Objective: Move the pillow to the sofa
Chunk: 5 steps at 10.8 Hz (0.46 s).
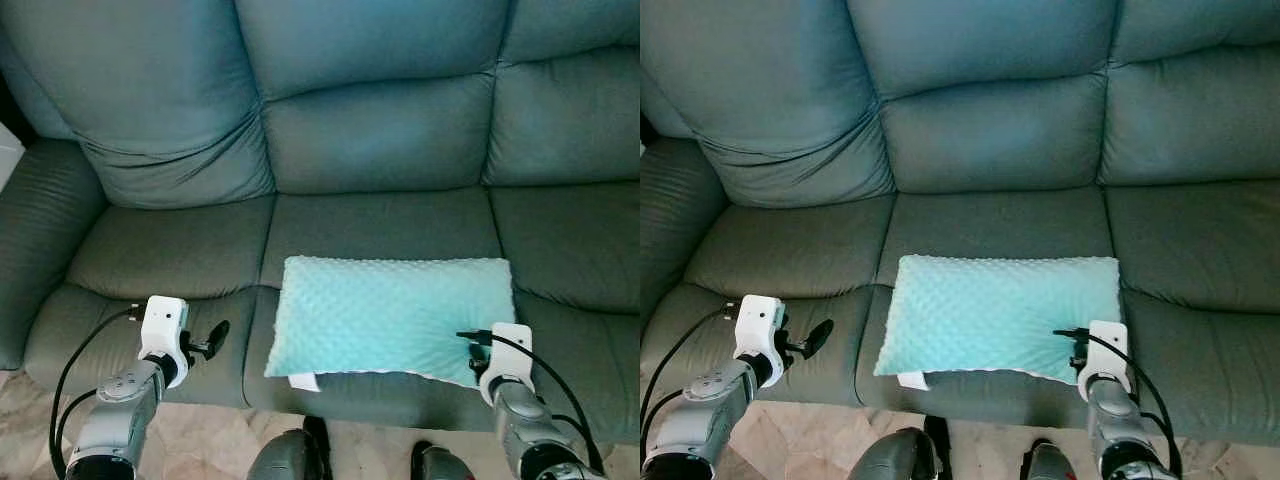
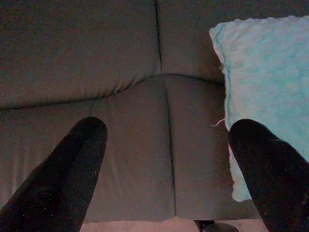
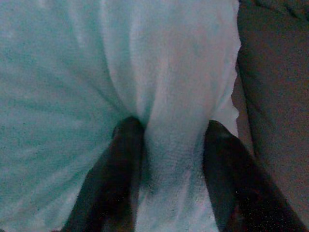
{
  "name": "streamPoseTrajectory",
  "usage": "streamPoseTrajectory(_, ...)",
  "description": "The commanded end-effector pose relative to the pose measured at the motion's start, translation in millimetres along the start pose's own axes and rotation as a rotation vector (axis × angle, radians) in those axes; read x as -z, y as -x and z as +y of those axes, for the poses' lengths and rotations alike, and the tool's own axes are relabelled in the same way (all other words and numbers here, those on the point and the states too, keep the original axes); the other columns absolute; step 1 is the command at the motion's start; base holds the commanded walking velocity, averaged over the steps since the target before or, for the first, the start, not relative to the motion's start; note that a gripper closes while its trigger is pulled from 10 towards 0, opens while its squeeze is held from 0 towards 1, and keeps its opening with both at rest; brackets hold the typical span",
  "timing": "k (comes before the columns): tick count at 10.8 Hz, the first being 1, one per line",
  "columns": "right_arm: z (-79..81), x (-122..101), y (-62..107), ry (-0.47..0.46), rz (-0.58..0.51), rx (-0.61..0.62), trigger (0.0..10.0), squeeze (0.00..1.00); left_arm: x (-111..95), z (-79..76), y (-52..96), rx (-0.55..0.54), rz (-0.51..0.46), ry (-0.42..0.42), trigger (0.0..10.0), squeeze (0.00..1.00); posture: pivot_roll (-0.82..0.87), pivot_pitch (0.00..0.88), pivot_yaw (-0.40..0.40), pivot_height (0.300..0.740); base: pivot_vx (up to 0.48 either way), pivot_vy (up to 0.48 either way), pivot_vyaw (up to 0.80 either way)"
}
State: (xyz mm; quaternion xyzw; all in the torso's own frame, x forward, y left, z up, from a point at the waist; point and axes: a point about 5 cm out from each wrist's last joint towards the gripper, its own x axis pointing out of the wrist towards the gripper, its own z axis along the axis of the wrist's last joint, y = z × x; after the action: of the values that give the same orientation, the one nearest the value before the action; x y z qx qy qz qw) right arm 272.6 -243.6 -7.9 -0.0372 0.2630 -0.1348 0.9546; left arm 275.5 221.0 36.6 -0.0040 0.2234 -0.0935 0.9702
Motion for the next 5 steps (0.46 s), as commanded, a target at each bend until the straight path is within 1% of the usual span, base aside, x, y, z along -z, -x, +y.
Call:
streamPoseTrajectory(1, -4.2, 18.5, 5.4, -0.017, 0.06, 0.02, 5.4, 0.0, 9.2, 8.2, 6.2, -0.029, 0.04, -0.009, 10.0, 0.0, 0.08, 0.296, 0.214, 0.74, 0.0, 0.0, 0.0)
streamPoseTrajectory(2, -2.0, 17.2, 5.3, -0.023, 0.05, 0.0, 10.0, 0.0, 9.5, 7.6, 6.1, -0.03, 0.042, -0.01, 10.0, 0.0, 0.08, 0.297, 0.215, 0.74, 0.0, 0.0, 0.0)
streamPoseTrajectory(3, 4.9, 13.6, 4.7, -0.031, 0.028, -0.033, 10.0, 0.0, 9.9, 7.2, 6.3, -0.029, 0.044, -0.01, 10.0, 0.0, 0.08, 0.295, 0.216, 0.74, 0.0, 0.0, 0.0)
streamPoseTrajectory(4, 9.5, 9.9, 4.1, -0.014, 0.006, -0.044, 10.0, 1.0, 9.9, 7.4, 6.2, -0.031, 0.045, -0.012, 10.0, 0.0, 0.08, 0.294, 0.215, 0.74, 0.0, 0.0, 0.0)
streamPoseTrajectory(5, 11.5, 6.2, 3.6, -0.006, -0.016, -0.043, 10.0, 1.0, 9.6, 7.6, 6.0, -0.034, 0.044, -0.012, 10.0, 0.0, 0.08, 0.291, 0.211, 0.74, 0.0, 0.0, 0.0)
